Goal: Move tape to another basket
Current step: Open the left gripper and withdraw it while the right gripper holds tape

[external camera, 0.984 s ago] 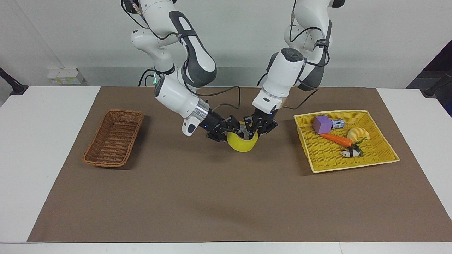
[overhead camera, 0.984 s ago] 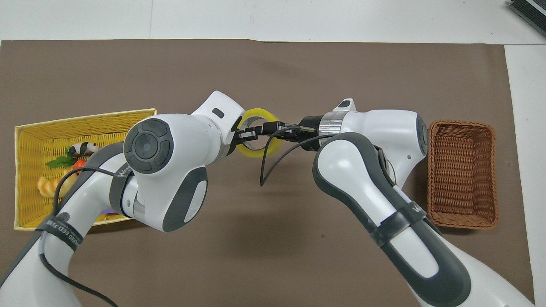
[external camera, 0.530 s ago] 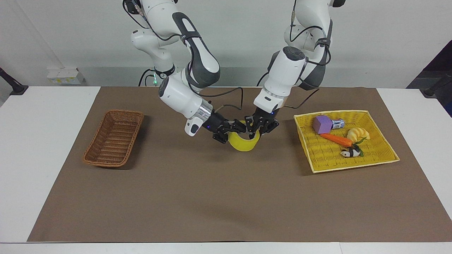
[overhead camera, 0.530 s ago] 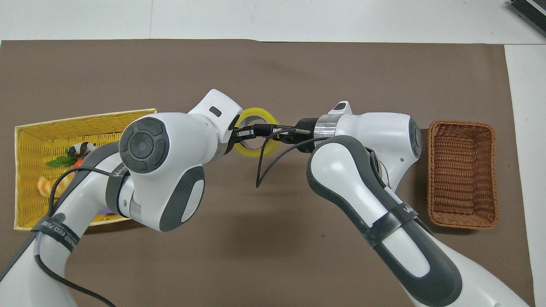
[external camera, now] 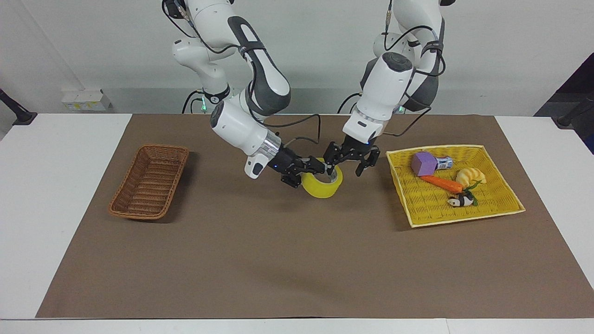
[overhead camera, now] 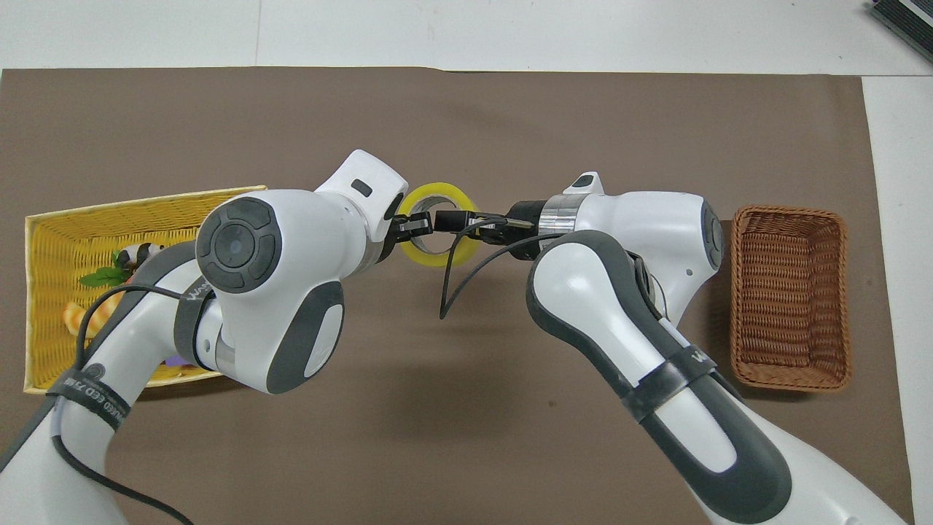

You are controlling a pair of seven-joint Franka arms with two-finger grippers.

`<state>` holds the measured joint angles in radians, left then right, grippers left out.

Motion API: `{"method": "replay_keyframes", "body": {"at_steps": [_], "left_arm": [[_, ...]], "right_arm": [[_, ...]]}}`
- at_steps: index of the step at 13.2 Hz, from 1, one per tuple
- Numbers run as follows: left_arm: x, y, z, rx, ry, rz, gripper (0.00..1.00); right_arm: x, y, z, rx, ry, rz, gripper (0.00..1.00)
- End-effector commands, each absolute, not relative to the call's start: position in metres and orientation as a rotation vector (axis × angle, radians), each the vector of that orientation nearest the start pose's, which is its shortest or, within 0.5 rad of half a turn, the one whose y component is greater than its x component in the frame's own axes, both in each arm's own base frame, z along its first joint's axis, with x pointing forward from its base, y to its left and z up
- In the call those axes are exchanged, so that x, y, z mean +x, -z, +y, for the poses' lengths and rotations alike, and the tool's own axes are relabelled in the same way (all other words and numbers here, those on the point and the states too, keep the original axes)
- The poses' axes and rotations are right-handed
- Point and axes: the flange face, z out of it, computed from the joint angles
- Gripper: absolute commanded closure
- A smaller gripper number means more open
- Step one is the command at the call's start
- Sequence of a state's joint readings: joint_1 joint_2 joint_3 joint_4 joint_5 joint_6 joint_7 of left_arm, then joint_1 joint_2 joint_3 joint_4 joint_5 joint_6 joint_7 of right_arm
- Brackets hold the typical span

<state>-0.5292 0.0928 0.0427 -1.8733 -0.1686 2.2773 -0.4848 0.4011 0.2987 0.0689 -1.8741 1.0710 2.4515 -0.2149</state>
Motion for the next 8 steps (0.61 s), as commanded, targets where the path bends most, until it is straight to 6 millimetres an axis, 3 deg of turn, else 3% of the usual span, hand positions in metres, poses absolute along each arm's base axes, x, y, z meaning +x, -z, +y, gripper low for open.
{"method": "replay_keyframes", "body": {"at_steps": [1, 3, 5, 8], "left_arm": [[0.548, -0.513, -0.237, -3.344, 0.327, -0.064, 0.00], [0.555, -0.519, -0.197, -3.289, 0.311, 0.012, 0.00], [0.559, -0.531, -0.162, -3.213, 0.333, 0.055, 0.00], [0.571, -0.567, -0.115, -3.162, 0.326, 0.118, 0.00]], "right_arm": [[0.572, -0.382, 0.278, -2.323, 0.128, 0.139, 1.00], [0.570, -0.372, 0.260, -2.347, 0.108, 0.158, 1.00], [0.581, -0.368, 0.228, -2.403, 0.081, 0.130, 1.00], [0.597, -0.364, 0.174, -2.592, 0.038, -0.049, 1.00]]}}
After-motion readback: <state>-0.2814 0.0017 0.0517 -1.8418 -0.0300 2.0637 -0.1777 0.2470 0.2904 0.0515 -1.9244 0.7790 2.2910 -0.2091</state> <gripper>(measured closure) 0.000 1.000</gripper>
